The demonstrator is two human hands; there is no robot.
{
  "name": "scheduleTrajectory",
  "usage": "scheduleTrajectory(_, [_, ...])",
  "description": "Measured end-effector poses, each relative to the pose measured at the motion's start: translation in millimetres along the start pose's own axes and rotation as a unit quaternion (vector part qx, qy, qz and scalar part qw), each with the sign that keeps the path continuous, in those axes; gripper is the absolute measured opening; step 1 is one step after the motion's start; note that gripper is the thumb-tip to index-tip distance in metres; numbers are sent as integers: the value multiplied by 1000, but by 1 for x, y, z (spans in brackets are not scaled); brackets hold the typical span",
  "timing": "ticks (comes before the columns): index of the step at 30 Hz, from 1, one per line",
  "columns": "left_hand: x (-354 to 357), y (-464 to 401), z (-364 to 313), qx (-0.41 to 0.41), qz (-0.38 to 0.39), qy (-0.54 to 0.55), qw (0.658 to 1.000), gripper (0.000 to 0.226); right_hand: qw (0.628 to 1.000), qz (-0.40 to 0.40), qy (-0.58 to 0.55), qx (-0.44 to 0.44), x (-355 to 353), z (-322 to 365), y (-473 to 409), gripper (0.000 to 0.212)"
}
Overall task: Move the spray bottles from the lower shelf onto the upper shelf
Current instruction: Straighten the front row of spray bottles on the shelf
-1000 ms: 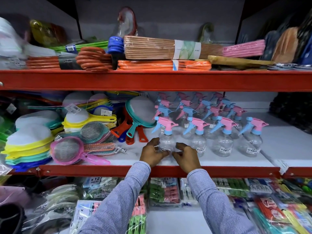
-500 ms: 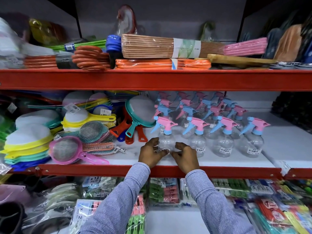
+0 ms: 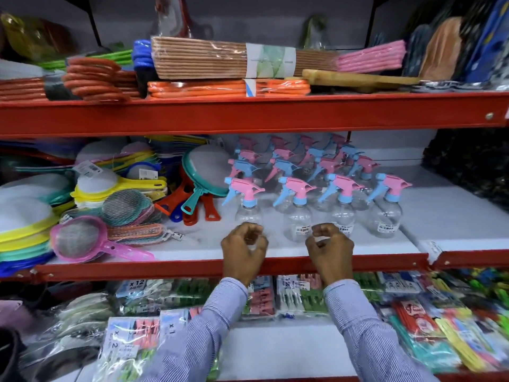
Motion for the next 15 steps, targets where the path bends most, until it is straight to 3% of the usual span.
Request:
scheduleTrajectory(3, [43, 0, -8, -45, 88, -26, 995, 43, 996, 83, 39, 16, 7, -11, -15, 32])
scheduleTrajectory(6, [71, -7, -11, -77, 133, -53, 987, 60, 989, 143, 42, -3, 13, -12, -22, 29])
scheduleTrajectory(10, [84, -16, -12, -81, 154, -72, 982, 56, 981, 189, 22, -26, 14, -12, -30, 30])
scheduleTrajectory(15, [87, -18, -14, -57, 145, -55, 986, 43, 981, 189, 2, -55, 13, -13, -34, 31])
Point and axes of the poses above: each hand's wrist, its own y-axis away from the middle knuckle, its own x-axis out of the palm, z = x × y, the point moved 5 cm from there along -y, towards the middle knuckle, and after that the axes turned 6 degrees about -x, right-handed, at the moved point
